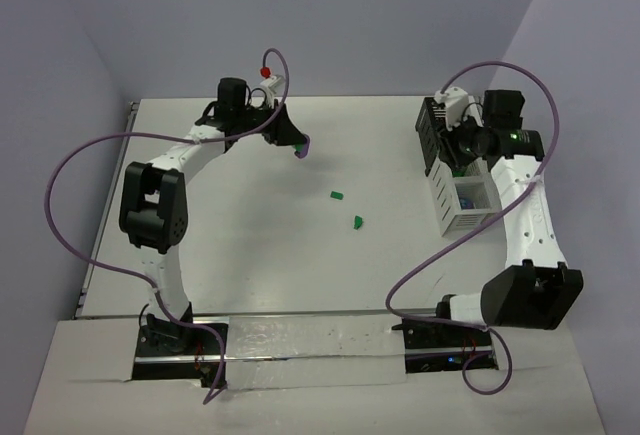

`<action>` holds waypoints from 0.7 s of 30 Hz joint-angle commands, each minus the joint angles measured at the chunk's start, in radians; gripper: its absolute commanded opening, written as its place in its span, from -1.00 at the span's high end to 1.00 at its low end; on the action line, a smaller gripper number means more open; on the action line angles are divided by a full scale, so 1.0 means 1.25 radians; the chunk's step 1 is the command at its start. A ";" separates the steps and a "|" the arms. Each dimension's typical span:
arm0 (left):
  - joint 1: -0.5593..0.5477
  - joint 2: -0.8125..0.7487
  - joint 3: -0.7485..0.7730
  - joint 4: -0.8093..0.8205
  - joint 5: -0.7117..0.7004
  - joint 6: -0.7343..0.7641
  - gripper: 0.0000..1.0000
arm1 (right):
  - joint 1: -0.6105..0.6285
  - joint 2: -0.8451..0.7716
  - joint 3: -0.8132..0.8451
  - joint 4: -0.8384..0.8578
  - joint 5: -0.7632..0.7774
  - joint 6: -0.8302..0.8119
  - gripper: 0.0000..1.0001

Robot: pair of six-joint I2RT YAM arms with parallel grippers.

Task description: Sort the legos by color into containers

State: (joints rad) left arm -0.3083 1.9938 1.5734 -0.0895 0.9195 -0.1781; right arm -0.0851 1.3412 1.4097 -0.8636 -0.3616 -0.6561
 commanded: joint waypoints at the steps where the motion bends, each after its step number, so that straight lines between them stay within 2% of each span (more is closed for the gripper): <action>1: -0.005 -0.036 0.034 -0.011 -0.014 0.044 1.00 | -0.068 -0.011 -0.018 -0.056 0.010 0.035 1.00; 6: -0.006 -0.025 0.059 -0.022 -0.016 0.044 1.00 | -0.115 0.062 0.018 -0.064 0.045 0.078 1.00; 13: -0.007 -0.025 0.078 -0.038 -0.028 0.047 1.00 | -0.123 0.176 0.071 -0.033 0.095 0.093 1.00; 21: -0.007 -0.039 0.071 -0.057 -0.047 0.058 1.00 | -0.132 0.246 0.101 0.001 0.129 0.104 1.00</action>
State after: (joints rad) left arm -0.3126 1.9937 1.6276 -0.1470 0.8721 -0.1264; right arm -0.2365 1.6390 1.4862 -0.9094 -0.2301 -0.5438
